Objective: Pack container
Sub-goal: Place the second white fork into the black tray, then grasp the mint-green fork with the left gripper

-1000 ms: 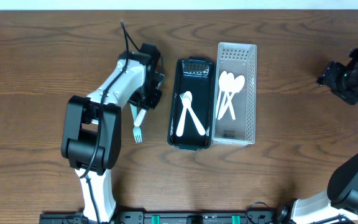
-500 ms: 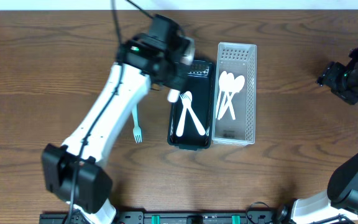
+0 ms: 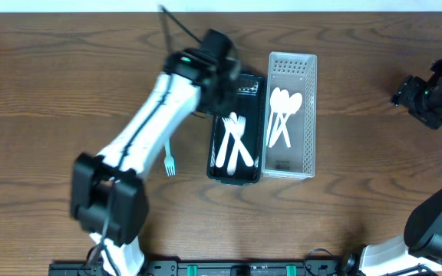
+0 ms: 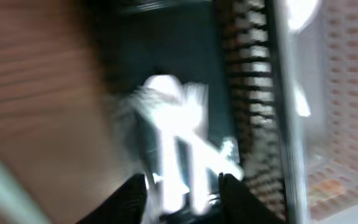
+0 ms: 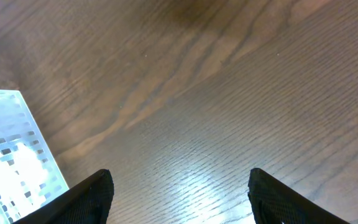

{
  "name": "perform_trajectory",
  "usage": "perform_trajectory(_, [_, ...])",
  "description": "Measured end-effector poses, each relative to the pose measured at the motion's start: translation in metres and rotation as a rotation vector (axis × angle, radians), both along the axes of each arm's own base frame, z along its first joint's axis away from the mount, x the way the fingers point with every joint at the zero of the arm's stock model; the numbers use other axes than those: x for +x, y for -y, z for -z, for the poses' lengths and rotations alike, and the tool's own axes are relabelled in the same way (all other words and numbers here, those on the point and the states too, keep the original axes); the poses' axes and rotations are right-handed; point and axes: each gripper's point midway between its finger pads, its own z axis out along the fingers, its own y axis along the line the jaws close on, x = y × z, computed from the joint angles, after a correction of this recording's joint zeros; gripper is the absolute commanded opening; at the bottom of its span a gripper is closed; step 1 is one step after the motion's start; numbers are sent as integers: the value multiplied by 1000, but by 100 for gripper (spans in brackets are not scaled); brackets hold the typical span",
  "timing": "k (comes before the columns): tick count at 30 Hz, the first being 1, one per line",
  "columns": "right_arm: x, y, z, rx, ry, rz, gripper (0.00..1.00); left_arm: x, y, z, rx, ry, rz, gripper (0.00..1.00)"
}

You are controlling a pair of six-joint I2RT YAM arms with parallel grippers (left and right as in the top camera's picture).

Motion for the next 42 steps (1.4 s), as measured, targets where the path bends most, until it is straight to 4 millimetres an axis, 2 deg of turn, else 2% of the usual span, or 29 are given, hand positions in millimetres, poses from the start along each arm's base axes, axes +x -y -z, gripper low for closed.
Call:
perform_trajectory(3, [0, 0, 0, 0, 0, 0, 73, 8, -47, -10, 85, 20, -105, 49])
perform_trajectory(6, [0, 0, 0, 0, 0, 0, 73, 20, -89, -5, 139, 22, -209, 49])
perform_trajectory(9, [0, 0, 0, 0, 0, 0, 73, 19, -122, 16, 178, -40, -305, 49])
perform_trajectory(13, [0, 0, 0, -1, 2, 0, 73, 2, -147, 64, 218, -189, -377, 50])
perform_trajectory(17, [1, 0, 0, -2, 4, 0, 73, -12, -149, 99, 243, -296, -382, 50])
perform_trajectory(20, [1, 0, 0, -2, 4, 0, 73, -15, -148, 112, 251, -331, -377, 50])
perform_trajectory(26, [1, 0, 0, -1, 4, 0, 73, -20, -148, 121, 259, -364, -374, 50])
perform_trajectory(37, [1, 0, 0, -2, 4, 0, 73, -58, -153, 142, 299, -499, -384, 49])
perform_trajectory(39, [1, 0, 0, -2, 4, 0, 73, -59, -151, 142, 295, -494, -385, 49])
perform_trajectory(42, [1, 0, 0, -2, 4, 0, 73, -63, -149, 142, 286, -497, -389, 42])
